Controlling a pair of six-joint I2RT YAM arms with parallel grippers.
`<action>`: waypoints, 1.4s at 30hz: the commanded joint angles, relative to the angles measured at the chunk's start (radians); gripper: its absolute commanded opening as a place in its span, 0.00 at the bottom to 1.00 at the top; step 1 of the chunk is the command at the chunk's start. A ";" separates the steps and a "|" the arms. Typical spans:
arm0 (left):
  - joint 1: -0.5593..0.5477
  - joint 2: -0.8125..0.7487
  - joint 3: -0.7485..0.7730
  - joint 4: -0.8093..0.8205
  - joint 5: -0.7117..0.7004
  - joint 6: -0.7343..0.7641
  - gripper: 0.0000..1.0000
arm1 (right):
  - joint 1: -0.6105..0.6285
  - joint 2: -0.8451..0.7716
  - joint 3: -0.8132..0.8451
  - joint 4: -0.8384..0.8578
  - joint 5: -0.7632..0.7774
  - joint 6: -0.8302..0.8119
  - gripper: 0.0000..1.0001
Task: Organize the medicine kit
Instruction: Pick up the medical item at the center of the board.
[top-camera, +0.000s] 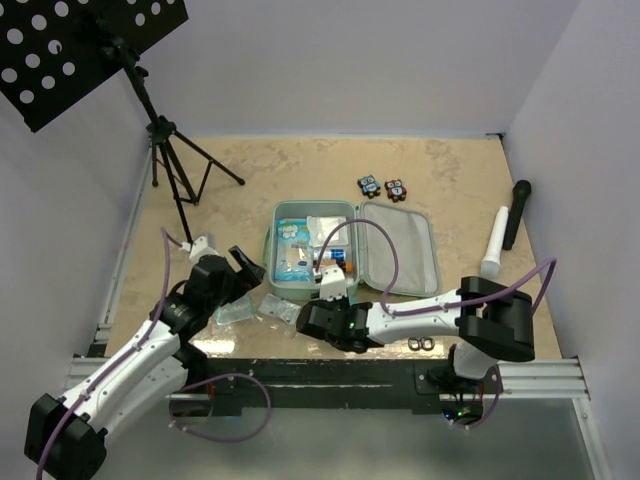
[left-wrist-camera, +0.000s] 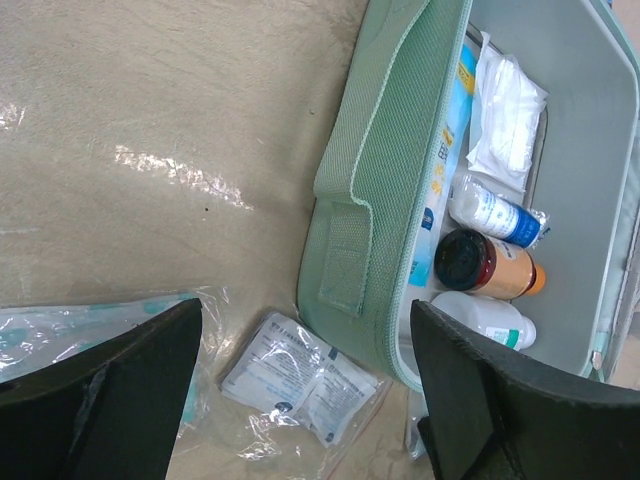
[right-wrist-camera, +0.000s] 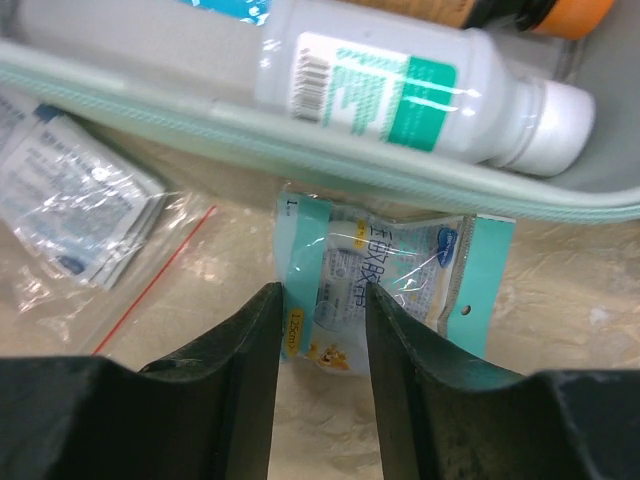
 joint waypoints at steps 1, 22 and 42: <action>0.007 -0.024 -0.023 0.037 0.014 -0.016 0.89 | 0.061 0.051 -0.026 0.019 -0.164 0.035 0.31; 0.007 -0.034 -0.010 0.018 0.002 -0.010 0.89 | 0.109 -0.114 0.190 -0.252 -0.048 0.036 0.00; 0.007 -0.003 0.003 0.031 -0.012 0.011 0.89 | -0.149 -0.297 0.428 -0.280 0.129 -0.258 0.00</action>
